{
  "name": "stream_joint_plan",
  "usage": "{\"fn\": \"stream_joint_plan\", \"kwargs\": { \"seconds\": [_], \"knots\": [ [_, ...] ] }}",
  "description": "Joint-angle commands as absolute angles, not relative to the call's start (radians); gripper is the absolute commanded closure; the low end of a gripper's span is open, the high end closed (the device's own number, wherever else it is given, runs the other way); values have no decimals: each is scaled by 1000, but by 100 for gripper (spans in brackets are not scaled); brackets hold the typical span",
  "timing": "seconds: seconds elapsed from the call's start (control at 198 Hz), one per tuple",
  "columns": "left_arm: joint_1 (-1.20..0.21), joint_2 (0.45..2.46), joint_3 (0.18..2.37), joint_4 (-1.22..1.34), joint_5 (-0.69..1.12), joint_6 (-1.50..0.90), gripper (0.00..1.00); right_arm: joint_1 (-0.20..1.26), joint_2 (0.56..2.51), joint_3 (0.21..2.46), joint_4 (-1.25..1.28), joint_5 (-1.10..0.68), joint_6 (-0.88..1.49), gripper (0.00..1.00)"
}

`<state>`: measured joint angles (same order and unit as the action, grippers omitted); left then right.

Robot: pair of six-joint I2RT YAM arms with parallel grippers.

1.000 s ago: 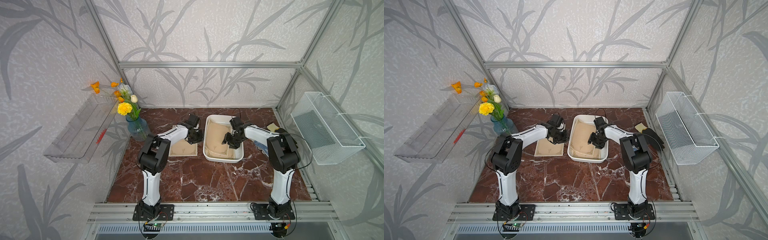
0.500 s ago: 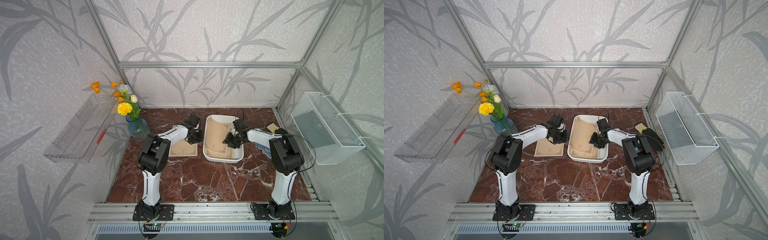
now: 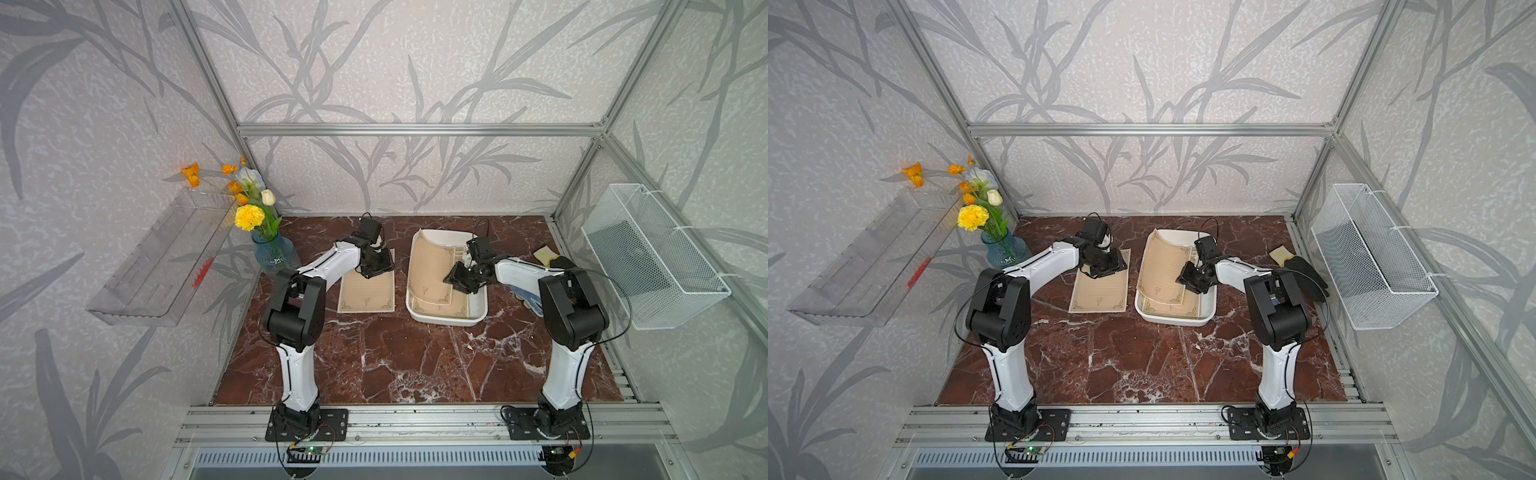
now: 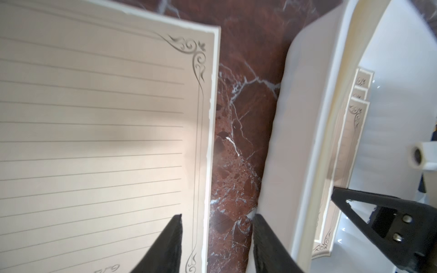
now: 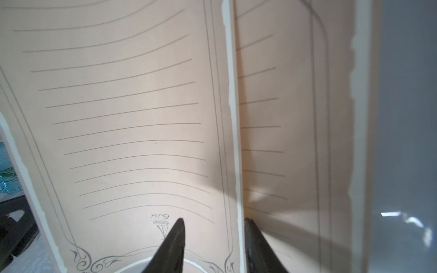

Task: Take out the stationery paper from the storage box
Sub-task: Pick up the stationery paper from the storage box.

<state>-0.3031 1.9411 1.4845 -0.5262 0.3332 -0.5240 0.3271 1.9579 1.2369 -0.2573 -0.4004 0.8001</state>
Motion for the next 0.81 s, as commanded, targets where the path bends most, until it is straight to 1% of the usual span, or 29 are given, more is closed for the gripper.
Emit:
{"fn": "stream_joint_plan", "kwargs": {
  "seconds": [0.0,0.126,0.192,0.263,0.389,0.601,0.682,0.804],
  "knots": [
    [-304,1885,1505,-475,443,-520,51,322,1974,1244,-240,-417,796,58],
    [-310,1919,1515,-398,626,-591,51,321,1977,1244,-237,-423,796,58],
    [-322,1946,1532,-391,682,-606,51,320,1978,1244,-235,-426,795,58],
    [-341,1970,1564,-424,697,-584,51,319,1979,1243,-233,-429,796,58],
    [-374,2014,1640,-554,624,-514,52,319,1978,1243,-229,-434,796,58],
    [-403,2054,1706,-688,476,-428,65,319,1975,1240,-227,-444,799,58],
    [-407,2056,1714,-711,423,-416,65,319,1972,1236,-222,-444,802,58],
    [-411,2051,1713,-711,391,-406,64,319,1974,1233,-218,-448,805,58]
  ]
}}
